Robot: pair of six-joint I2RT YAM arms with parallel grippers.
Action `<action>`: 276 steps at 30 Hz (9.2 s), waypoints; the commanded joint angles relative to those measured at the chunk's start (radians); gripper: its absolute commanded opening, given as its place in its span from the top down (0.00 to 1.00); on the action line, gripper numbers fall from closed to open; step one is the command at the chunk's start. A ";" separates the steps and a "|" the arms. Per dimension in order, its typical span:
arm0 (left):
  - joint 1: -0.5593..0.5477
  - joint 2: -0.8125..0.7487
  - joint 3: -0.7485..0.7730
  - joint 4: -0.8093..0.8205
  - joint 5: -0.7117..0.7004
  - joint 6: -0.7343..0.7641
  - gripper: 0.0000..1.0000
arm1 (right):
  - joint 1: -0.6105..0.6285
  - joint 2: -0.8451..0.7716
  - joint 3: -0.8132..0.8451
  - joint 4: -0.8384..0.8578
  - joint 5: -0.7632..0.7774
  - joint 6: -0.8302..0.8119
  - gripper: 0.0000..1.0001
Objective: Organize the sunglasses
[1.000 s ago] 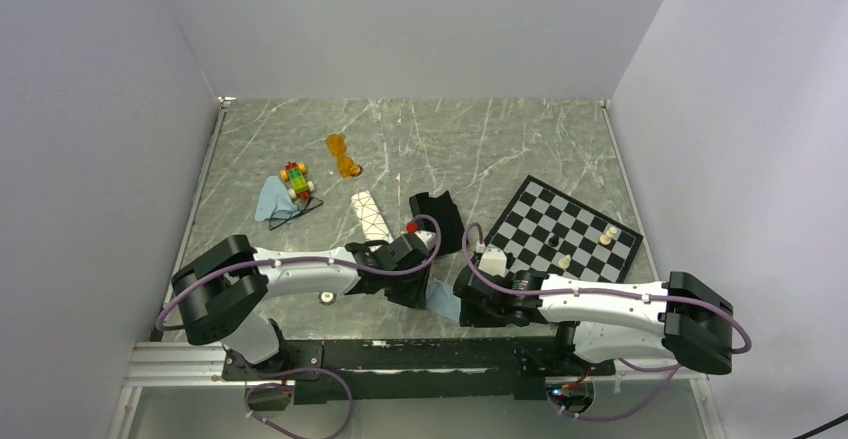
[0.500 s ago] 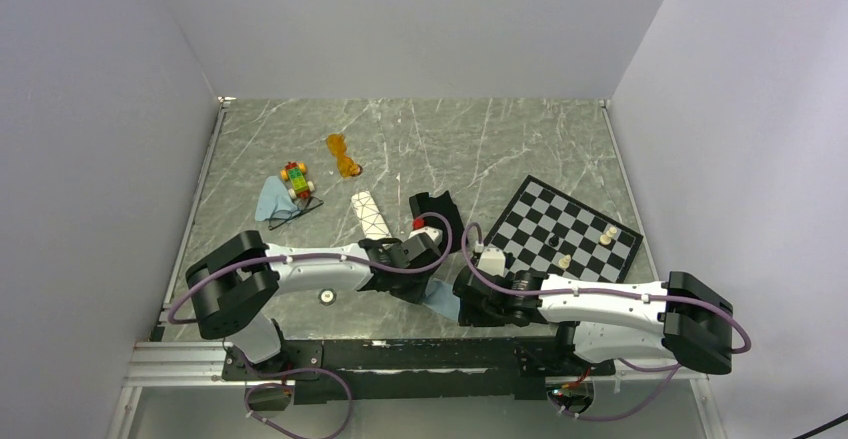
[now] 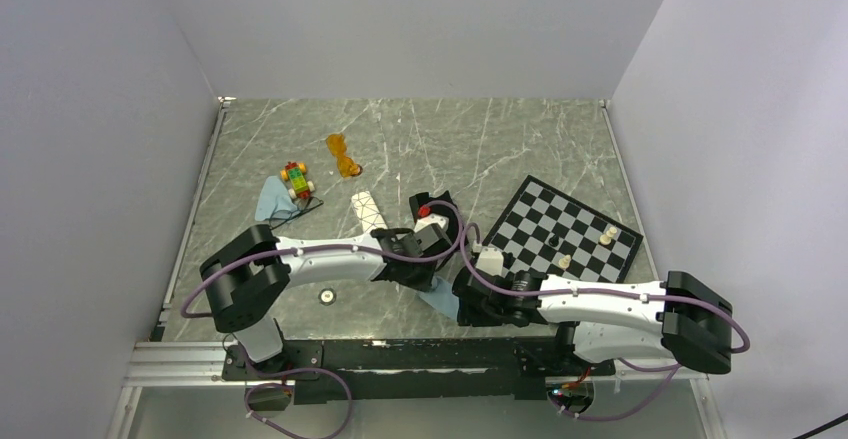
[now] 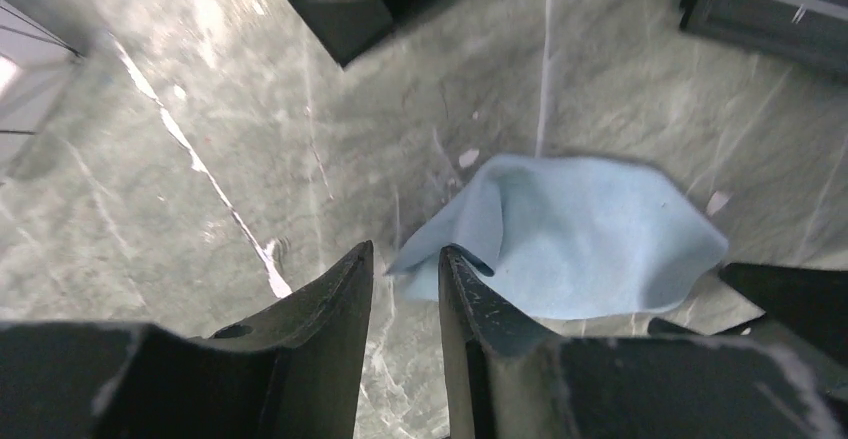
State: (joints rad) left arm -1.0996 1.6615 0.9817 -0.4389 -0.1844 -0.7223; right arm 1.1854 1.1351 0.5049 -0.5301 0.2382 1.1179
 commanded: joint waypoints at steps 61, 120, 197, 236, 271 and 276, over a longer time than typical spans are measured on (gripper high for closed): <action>0.078 0.010 0.032 -0.076 0.145 -0.109 0.85 | 0.002 -0.047 -0.033 0.029 -0.014 -0.011 0.54; 0.052 -0.261 -0.219 0.008 0.249 -0.218 1.00 | 0.085 0.108 0.145 0.021 -0.044 -0.045 0.54; -0.040 -0.718 -0.179 -0.289 0.213 -0.307 1.00 | 0.146 -0.029 0.326 0.000 -0.422 -0.175 1.00; 0.219 -0.127 -0.013 -0.006 0.233 -0.153 1.00 | -0.474 0.105 0.182 0.063 -0.565 -0.412 1.00; 0.190 -0.185 -0.115 -0.097 0.301 -0.141 1.00 | -0.299 0.172 0.126 0.119 -0.560 -0.291 0.99; 0.189 -0.180 -0.114 -0.105 0.298 -0.137 1.00 | -0.283 0.178 0.124 0.125 -0.550 -0.279 0.98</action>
State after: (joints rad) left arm -0.9047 1.5040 0.8700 -0.5293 0.1120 -0.8764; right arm 0.8886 1.3071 0.6323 -0.4335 -0.3336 0.8131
